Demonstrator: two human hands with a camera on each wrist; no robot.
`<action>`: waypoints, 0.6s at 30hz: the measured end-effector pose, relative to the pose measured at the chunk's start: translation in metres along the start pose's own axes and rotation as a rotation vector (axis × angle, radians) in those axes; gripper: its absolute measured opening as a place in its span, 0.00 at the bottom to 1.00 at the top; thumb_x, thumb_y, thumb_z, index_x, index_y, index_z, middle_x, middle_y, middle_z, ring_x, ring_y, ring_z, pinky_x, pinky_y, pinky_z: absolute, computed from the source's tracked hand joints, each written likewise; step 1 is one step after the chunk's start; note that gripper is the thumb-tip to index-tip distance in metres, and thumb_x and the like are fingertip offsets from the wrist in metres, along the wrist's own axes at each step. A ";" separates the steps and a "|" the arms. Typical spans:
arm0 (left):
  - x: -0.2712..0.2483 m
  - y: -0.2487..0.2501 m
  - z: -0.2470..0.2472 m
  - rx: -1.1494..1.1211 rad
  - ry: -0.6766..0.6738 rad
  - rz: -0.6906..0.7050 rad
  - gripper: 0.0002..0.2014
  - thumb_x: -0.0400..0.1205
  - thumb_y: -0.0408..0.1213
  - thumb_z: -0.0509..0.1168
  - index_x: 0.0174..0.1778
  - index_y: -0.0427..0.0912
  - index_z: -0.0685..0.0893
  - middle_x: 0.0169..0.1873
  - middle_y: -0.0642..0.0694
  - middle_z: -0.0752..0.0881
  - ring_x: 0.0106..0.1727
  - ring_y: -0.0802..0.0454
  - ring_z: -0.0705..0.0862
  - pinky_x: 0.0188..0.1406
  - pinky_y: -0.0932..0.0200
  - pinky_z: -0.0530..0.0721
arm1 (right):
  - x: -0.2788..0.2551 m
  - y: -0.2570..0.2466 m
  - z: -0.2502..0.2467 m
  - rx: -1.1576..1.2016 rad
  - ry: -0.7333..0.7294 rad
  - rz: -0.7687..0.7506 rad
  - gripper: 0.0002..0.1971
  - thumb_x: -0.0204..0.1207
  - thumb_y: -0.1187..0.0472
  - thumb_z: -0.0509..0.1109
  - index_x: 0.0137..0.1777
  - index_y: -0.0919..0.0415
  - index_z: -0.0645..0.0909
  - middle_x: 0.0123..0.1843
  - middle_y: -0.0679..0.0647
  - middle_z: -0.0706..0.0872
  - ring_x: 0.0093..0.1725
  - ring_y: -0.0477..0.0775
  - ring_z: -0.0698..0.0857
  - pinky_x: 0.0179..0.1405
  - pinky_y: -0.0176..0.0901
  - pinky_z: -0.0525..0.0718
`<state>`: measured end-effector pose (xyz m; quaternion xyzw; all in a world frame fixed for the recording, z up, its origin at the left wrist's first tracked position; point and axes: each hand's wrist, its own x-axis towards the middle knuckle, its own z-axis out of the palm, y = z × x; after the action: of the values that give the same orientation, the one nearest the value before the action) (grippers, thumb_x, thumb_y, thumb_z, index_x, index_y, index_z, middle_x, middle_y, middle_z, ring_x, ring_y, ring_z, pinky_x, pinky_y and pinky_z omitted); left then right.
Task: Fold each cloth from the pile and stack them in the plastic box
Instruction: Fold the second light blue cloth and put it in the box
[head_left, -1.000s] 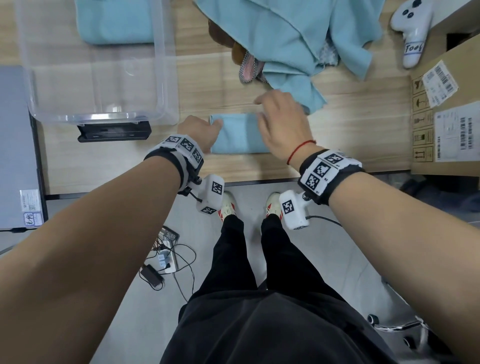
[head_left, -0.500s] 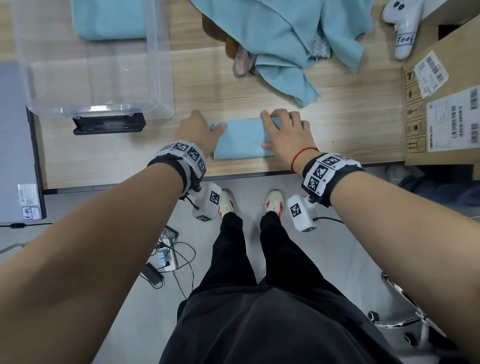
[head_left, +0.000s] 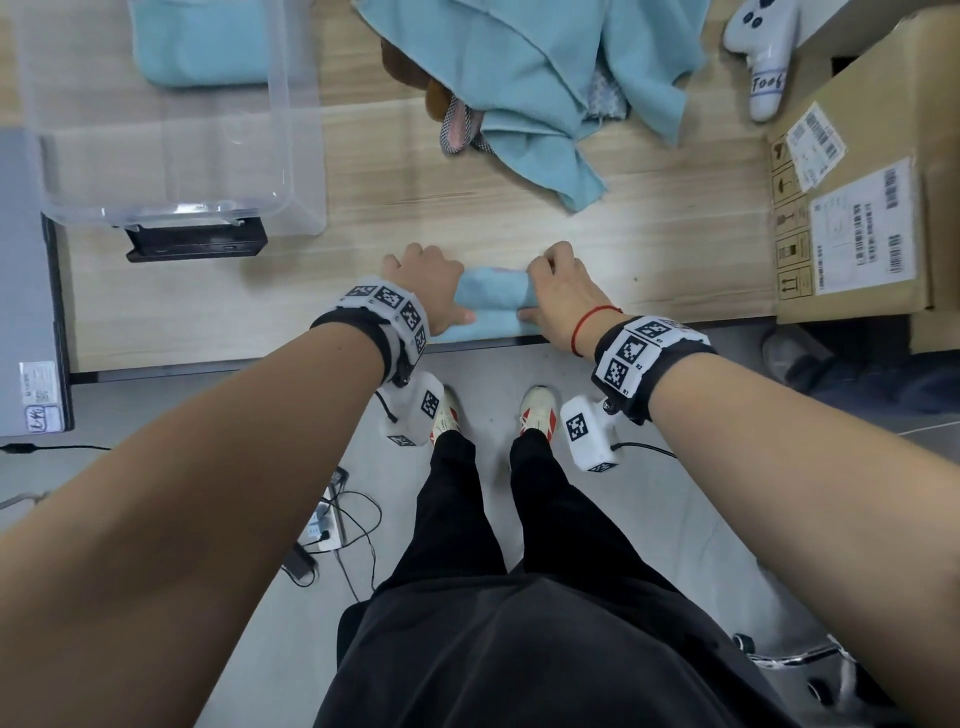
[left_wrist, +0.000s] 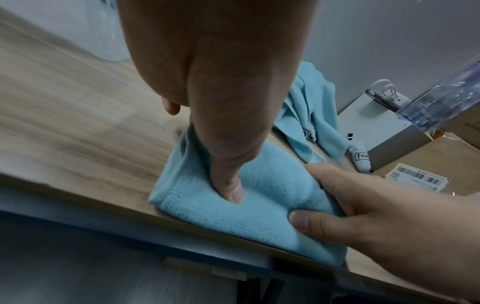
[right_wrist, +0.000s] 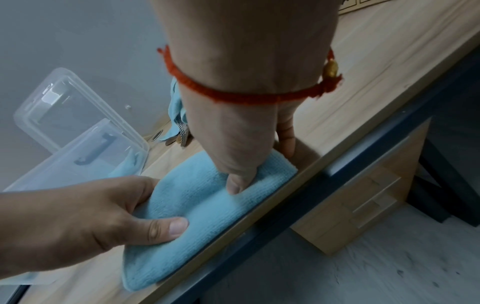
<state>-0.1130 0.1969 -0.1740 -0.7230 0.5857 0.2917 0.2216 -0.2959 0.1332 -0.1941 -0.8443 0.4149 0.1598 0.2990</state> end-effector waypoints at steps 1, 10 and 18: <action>-0.001 0.001 0.000 -0.019 0.005 0.011 0.23 0.79 0.58 0.64 0.63 0.48 0.75 0.60 0.43 0.77 0.64 0.41 0.72 0.60 0.42 0.68 | -0.002 0.000 -0.002 0.015 -0.004 0.000 0.22 0.77 0.56 0.72 0.64 0.66 0.69 0.65 0.63 0.67 0.58 0.63 0.74 0.57 0.56 0.80; -0.045 0.006 -0.049 -0.241 0.086 0.090 0.16 0.82 0.44 0.63 0.64 0.45 0.70 0.53 0.47 0.84 0.57 0.42 0.81 0.63 0.45 0.63 | -0.020 -0.002 -0.070 0.142 -0.199 -0.019 0.39 0.70 0.49 0.78 0.76 0.57 0.62 0.61 0.60 0.81 0.60 0.64 0.81 0.53 0.47 0.78; -0.106 -0.014 -0.147 -0.274 0.254 0.094 0.18 0.80 0.37 0.68 0.65 0.45 0.74 0.61 0.45 0.82 0.64 0.43 0.79 0.66 0.44 0.65 | -0.022 -0.041 -0.185 0.141 -0.163 -0.191 0.23 0.75 0.39 0.70 0.56 0.59 0.81 0.47 0.53 0.83 0.49 0.56 0.81 0.43 0.43 0.75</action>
<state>-0.0907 0.1787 0.0058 -0.7493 0.5969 0.2851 0.0316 -0.2725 0.0484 -0.0250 -0.8410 0.3173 0.1693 0.4042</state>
